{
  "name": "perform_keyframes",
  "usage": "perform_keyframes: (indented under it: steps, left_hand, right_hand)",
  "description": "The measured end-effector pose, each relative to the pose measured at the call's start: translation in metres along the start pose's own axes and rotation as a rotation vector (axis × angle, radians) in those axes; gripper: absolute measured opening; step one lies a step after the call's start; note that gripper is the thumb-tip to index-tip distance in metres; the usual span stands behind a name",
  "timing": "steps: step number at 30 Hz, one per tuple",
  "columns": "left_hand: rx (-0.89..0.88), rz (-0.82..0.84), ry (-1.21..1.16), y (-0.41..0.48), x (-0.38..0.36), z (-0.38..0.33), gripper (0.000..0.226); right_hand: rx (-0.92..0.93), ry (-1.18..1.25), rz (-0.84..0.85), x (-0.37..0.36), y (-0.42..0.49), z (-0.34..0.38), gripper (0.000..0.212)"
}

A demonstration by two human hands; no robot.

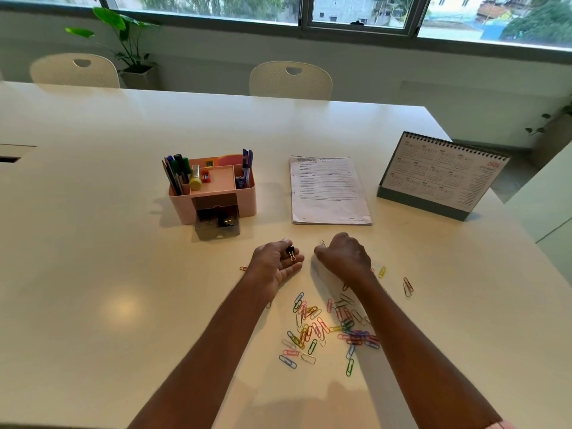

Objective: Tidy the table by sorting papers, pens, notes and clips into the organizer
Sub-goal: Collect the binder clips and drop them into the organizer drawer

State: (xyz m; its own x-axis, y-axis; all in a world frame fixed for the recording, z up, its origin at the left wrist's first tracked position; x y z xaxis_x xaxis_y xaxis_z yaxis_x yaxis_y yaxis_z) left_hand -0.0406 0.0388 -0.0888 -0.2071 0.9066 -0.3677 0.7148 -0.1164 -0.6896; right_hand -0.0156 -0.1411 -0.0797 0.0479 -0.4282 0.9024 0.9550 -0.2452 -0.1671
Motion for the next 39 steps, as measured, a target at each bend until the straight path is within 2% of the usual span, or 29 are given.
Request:
perform_keyframes:
  steps: [2, 5, 9, 11, 13, 15, 19, 23, 31, 39]
  left_hand:
    - [0.026, 0.010, -0.017, -0.001, -0.002, 0.001, 0.029]
    - [0.062, 0.038, -0.075, -0.004, -0.005, 0.001, 0.035]
    - [0.019, 0.000, -0.286, -0.011, -0.008, -0.005, 0.041]
    - [-0.040, -0.044, -0.413, -0.015, -0.005, -0.013, 0.041]
    - [-0.105, -0.087, -0.509, -0.020, 0.002, -0.022, 0.041]
    - [-0.172, -0.120, -0.561, -0.025, 0.009, -0.029, 0.043]
    - [-0.286, -0.159, -0.630, -0.031, 0.026, -0.044, 0.053]
    - [-0.307, -0.127, -0.676, -0.032, 0.043, -0.062, 0.066]
    - [-0.251, 0.016, -0.668, -0.029, 0.075, -0.104, 0.099]
    - [-0.277, 0.065, -0.712, -0.029, 0.088, -0.116, 0.100]
  right_hand:
    - [0.028, 0.214, 0.093, -0.003, 0.001, 0.000, 0.038]
    - [0.033, 0.790, 0.303, -0.004, -0.011, 0.014, 0.034]
    - [-0.019, 1.328, 0.538, -0.013, -0.021, 0.044, 0.018]
    - [-0.068, 1.573, 0.588, -0.018, -0.026, 0.062, 0.020]
    - [-0.054, 1.729, 0.564, -0.022, -0.028, 0.077, 0.032]
    - [-0.038, 1.797, 0.518, -0.024, -0.033, 0.091, 0.039]
    - [-0.045, 1.850, 0.449, -0.031, -0.043, 0.126, 0.031]
    - [-0.121, 1.893, 0.398, -0.038, -0.048, 0.160, 0.053]
    - [-0.185, 1.979, 0.469, -0.042, -0.036, 0.213, 0.067]
    - [-0.165, 2.005, 0.521, -0.051, -0.025, 0.224, 0.078]
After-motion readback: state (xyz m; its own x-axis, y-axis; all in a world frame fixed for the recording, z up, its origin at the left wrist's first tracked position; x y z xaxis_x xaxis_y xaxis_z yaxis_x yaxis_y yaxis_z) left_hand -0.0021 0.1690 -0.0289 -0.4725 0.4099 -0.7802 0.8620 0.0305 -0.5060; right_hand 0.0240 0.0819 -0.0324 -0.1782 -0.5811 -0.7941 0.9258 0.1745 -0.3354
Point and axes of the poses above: each hand's wrist, its own y-axis towards the middle knuckle, its own x-axis out of the back of the hand, z = x × y, the point moved 5 cm from there along y, towards the middle knuckle, and after that the axes turned 8 degrees about x, right-handed, at the moved point
